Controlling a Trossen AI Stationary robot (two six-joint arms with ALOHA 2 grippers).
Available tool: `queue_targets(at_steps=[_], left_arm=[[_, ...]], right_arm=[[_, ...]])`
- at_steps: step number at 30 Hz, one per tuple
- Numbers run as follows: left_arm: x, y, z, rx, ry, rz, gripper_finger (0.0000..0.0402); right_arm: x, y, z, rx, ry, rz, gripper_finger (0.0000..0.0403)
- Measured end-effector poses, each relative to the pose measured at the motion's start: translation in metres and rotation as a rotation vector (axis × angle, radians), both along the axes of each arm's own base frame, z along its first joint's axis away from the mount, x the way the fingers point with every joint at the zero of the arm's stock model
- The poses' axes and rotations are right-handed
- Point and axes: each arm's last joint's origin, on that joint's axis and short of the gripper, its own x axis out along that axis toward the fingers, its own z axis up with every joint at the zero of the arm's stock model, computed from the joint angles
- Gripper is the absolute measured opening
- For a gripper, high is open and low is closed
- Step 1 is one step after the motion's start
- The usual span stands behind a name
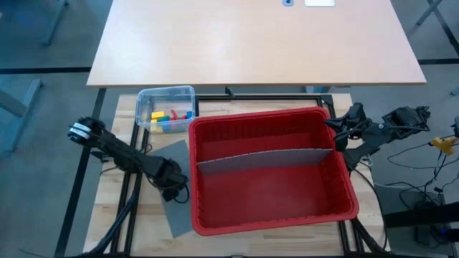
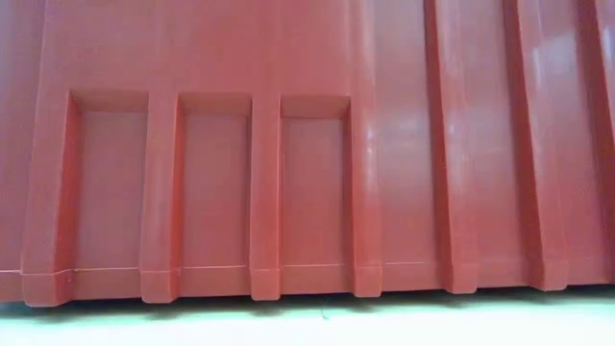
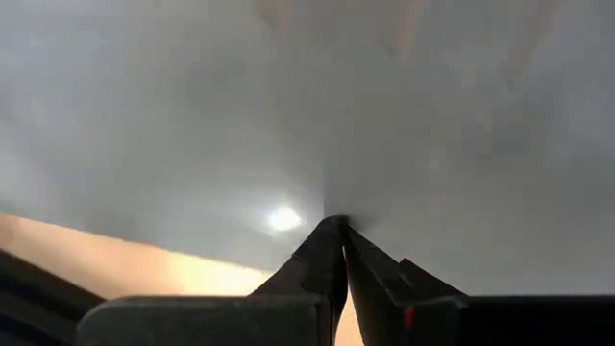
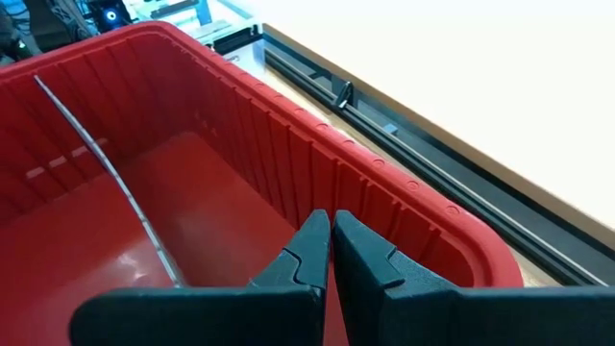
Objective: Sort blocks
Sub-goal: Insert the bin divider into the red bin
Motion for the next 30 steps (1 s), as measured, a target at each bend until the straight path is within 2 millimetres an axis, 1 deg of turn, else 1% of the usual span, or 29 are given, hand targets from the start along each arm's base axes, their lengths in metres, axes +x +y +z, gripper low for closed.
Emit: queue_targets(at_steps=[3,6,10,12,16,21,25,30], left_arm=[[-0.003,0.002,0.007,0.012,-0.051,0.029,0.0001],[-0.003,0.001,0.018,-0.034,-0.138,0.064,0.0001],[0.005,-0.009,0.029,-0.144,-0.316,0.012,0.0001],[0.008,-0.016,0.031,-0.179,-0.370,-0.023,0.0001],[0.009,-0.028,0.025,-0.202,-0.362,-0.067,0.0000],[0.020,-0.042,0.011,-0.267,-0.371,-0.099,0.0000],[0.030,-0.050,0.001,-0.326,-0.393,-0.113,0.0000],[0.037,-0.055,-0.002,-0.352,-0.389,-0.130,0.0000]], right_arm=[[0.000,0.000,0.000,0.000,0.000,0.000,0.0000],[0.000,0.000,0.000,0.007,0.000,0.003,0.0000],[0.000,0.000,0.000,0.007,0.000,0.004,0.0000],[0.000,0.000,0.000,0.006,0.000,0.003,0.0000],[0.000,0.000,0.000,0.002,-0.001,-0.001,0.0000],[-0.002,-0.001,-0.002,-0.007,0.021,-0.005,0.0000],[-0.006,-0.004,-0.007,-0.006,0.062,-0.067,0.0000],[-0.008,-0.003,-0.020,0.064,0.147,-0.094,0.0000]])
